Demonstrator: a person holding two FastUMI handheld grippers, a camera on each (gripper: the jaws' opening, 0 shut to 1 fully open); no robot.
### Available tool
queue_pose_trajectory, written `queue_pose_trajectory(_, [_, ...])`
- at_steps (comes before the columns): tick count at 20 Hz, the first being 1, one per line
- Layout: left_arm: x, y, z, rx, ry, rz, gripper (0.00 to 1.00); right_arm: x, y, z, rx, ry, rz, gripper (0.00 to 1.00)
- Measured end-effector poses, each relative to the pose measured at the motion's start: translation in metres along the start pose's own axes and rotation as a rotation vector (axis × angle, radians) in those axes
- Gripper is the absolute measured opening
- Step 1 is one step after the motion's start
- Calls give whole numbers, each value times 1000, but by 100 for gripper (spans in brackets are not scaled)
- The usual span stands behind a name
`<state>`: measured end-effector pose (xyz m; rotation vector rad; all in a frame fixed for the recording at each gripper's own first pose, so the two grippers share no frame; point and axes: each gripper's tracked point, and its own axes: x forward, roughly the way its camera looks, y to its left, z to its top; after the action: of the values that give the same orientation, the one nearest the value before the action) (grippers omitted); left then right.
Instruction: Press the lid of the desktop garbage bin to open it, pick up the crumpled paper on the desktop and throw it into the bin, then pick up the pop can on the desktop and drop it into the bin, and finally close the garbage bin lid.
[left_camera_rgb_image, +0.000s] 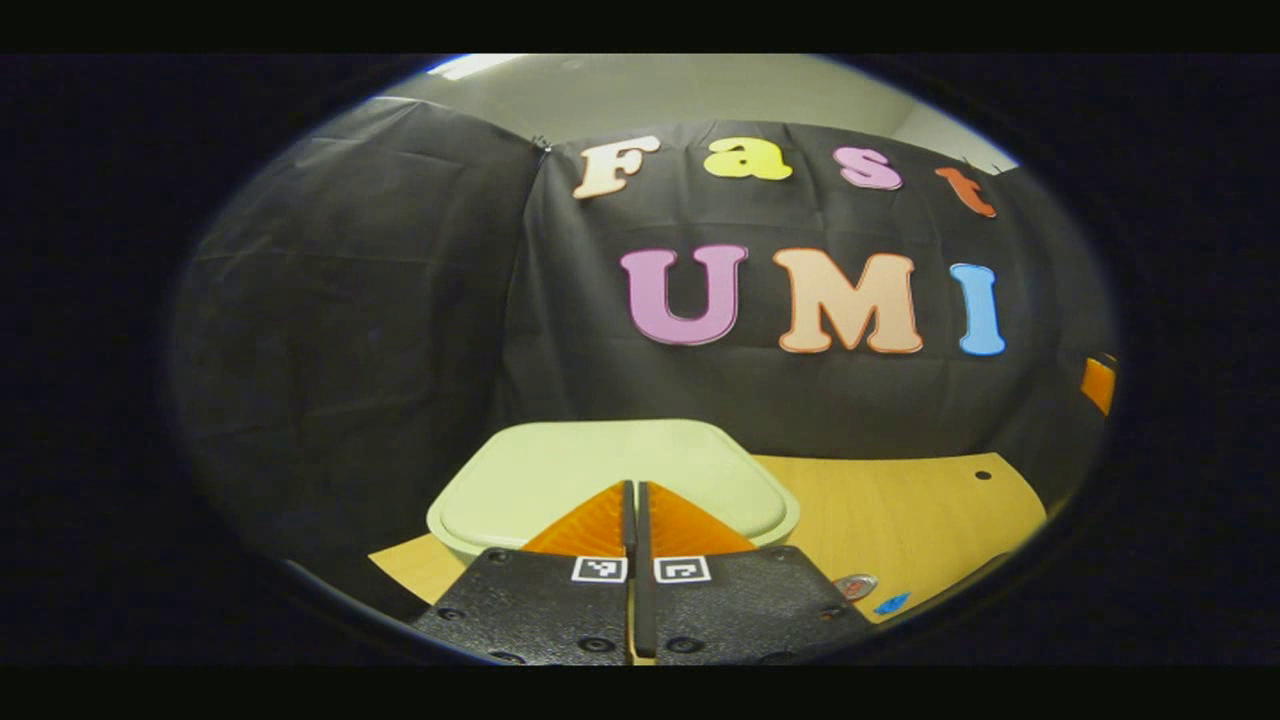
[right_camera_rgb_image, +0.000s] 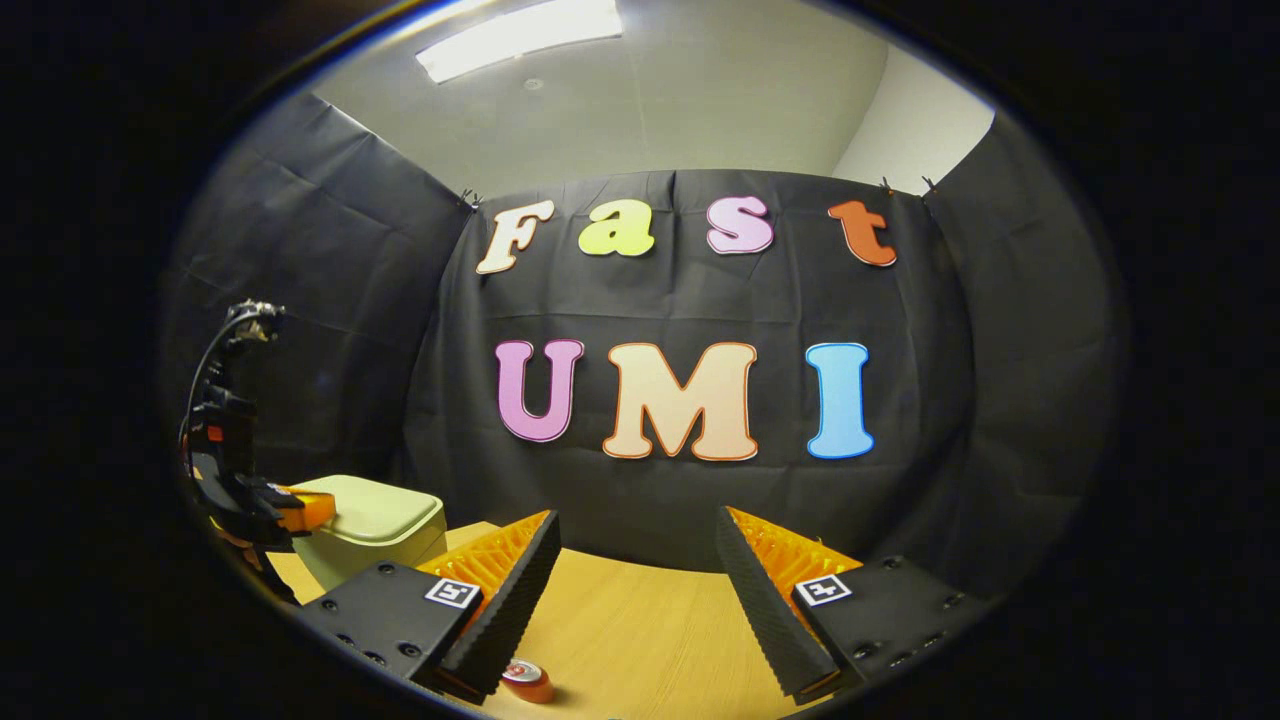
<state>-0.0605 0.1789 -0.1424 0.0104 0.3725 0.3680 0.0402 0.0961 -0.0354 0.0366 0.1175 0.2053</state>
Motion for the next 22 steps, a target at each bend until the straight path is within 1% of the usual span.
queue_pose_trajectory(1, [1, 0, 5, 13, -17, 0, 0, 2, 0, -2, -2, 4, -1, 98])
queue_pose_trajectory(2, [4, 0, -5, 21, 9, 3, 0, 3, 0, -3, -1, 10, -2, 98])
queue_pose_trajectory(3, [2, 2, -4, 17, -18, 2, 0, 3, 0, -5, 6, 18, -1, 98])
queue_pose_trajectory(5, [0, 1, -6, -48, -20, 3, 0, 4, 3, -9, 19, 32, 12, 98])
queue_pose_trajectory(7, [1, -1, -7, -30, -35, 8, 0, 4, -2, -12, 24, 44, 11, 100])
queue_pose_trajectory(9, [-2, 0, 6, -10, -87, 6, 0, 6, -8, -16, 50, 58, 3, 98])
queue_pose_trajectory(12, [-6, -4, 23, -12, -114, -9, 0, 9, -15, -31, 97, 111, 0, 98])
queue_pose_trajectory(14, [-16, -10, 51, 8, -191, -34, 1, 11, -20, -45, 118, 147, -7, 98])
queue_pose_trajectory(15, [-21, -16, 63, 24, -226, -53, 7, 12, -21, -55, 124, 169, -7, 98])
queue_pose_trajectory(17, [-26, -22, 77, 50, -268, -75, 33, 11, -23, -79, 123, 222, -10, 98])
queue_pose_trajectory(18, [-27, -27, 81, 57, -277, -85, 53, 10, -24, -91, 121, 251, -8, 98])
queue_pose_trajectory(20, [-34, -34, 88, 47, -290, -106, 70, 7, -25, -118, 114, 308, -7, 98])
queue_pose_trajectory(21, [-38, -35, 91, 43, -298, -109, 71, 5, -24, -132, 109, 338, -3, 98])
queue_pose_trajectory(22, [-40, -33, 94, 47, -306, -101, 75, 4, -23, -146, 106, 367, 0, 98])
